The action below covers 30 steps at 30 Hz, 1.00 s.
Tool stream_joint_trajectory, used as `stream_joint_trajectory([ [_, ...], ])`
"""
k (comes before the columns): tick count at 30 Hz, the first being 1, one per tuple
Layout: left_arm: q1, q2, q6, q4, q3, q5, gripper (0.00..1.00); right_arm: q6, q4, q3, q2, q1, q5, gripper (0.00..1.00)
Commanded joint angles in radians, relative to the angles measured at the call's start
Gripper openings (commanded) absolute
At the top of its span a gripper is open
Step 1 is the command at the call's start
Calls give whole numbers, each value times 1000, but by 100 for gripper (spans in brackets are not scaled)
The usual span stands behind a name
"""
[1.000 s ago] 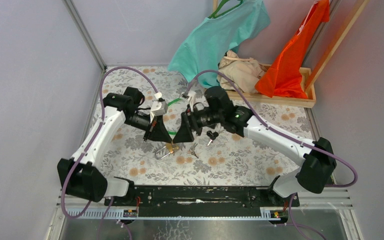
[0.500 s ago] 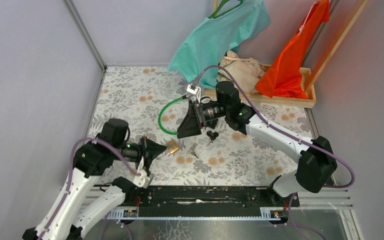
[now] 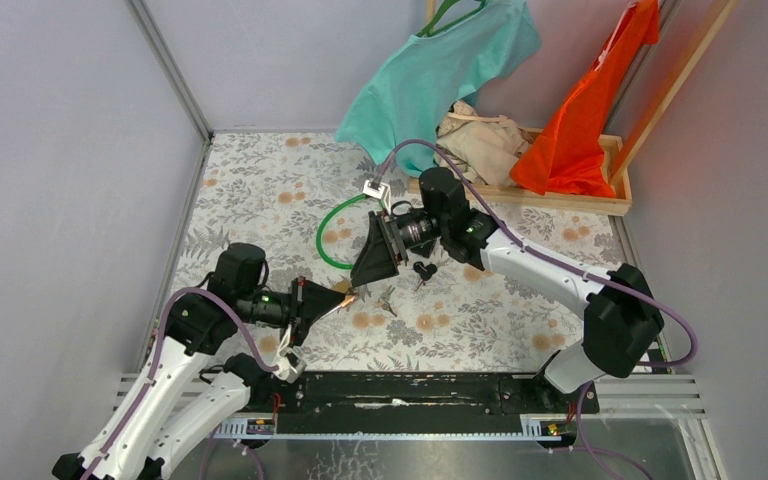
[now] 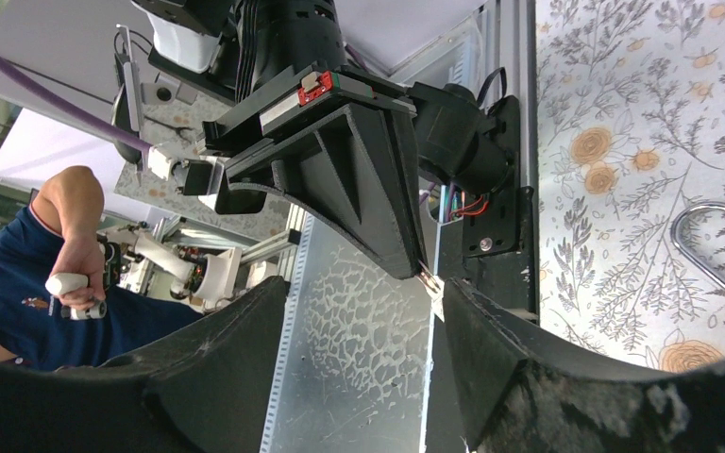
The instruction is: Unlock with the key
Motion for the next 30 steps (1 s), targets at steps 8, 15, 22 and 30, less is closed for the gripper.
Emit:
stream_joint_trajectory([
  [8, -5, -5, 576, 118, -12, 120, 0, 77, 176, -3, 70, 7, -102, 52],
  [15, -4, 0, 576, 171, -31, 80, 0, 414, 629, -153, 43, -15, -128, 27],
  [22, -4, 19, 577, 261, -60, 63, 0, 775, 1032, -219, 78, -58, -129, 7],
  [30, -4, 14, 572, 395, -111, -8, 0, 838, 1033, -228, 92, -95, -117, 0],
])
